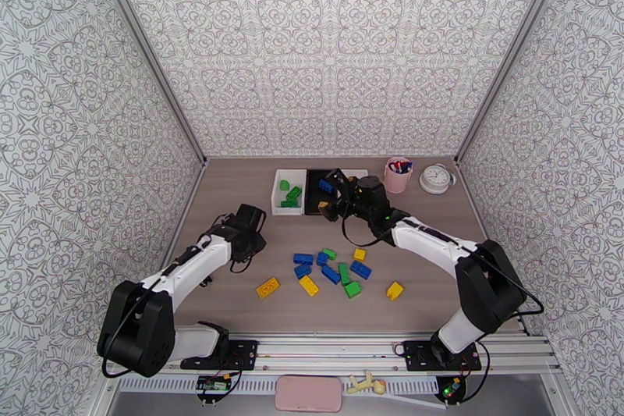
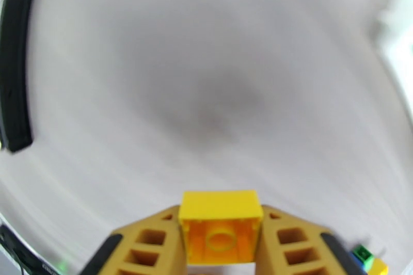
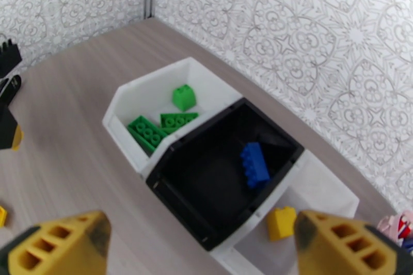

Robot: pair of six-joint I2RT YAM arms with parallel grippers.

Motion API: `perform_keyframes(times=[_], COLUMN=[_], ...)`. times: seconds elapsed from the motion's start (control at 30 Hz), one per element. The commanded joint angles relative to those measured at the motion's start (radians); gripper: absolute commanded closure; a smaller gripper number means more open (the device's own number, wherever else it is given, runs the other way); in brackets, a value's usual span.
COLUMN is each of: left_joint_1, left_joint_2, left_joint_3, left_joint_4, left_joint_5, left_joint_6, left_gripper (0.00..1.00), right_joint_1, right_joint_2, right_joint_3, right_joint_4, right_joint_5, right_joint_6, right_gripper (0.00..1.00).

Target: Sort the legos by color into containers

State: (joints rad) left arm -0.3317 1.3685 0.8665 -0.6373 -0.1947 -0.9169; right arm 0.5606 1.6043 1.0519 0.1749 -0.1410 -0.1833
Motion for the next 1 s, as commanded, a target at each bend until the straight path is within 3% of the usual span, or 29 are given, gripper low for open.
perform_keyframes(times=[0.0,0.3,0.53,0.97], left_joint_1=[-0.045,-0.143,-0.161,-0.199], left_joint_2=[0.054,0.280,0.465,0.805], left_joint_3=[0.088,0.371,0.571,0.975], left_joint_4=[0.109,0.251,0.378,0.416], left_joint_5=[0.035,0.172,0.326,0.400], left_joint_6=[0.146,0.262,0.212,0.106], left_gripper=[0.71,0.71,0.71,0.71], right_joint_1=[-0.028,-0.092,-0.143,-0.166], right_joint_2=[-0.057,-0.197,-0.332,-0.426], right_joint_3=[-0.038,-0.151,-0.229,-0.276], right_joint_4=[0.022,0.049,0.005,-0.064], right_joint_5=[0.015,0.060,0.083,0.107], right_joint_6=[0.075,0.146,0.150,0.146], right_gripper=[0.04,0.04,0.04,0.04])
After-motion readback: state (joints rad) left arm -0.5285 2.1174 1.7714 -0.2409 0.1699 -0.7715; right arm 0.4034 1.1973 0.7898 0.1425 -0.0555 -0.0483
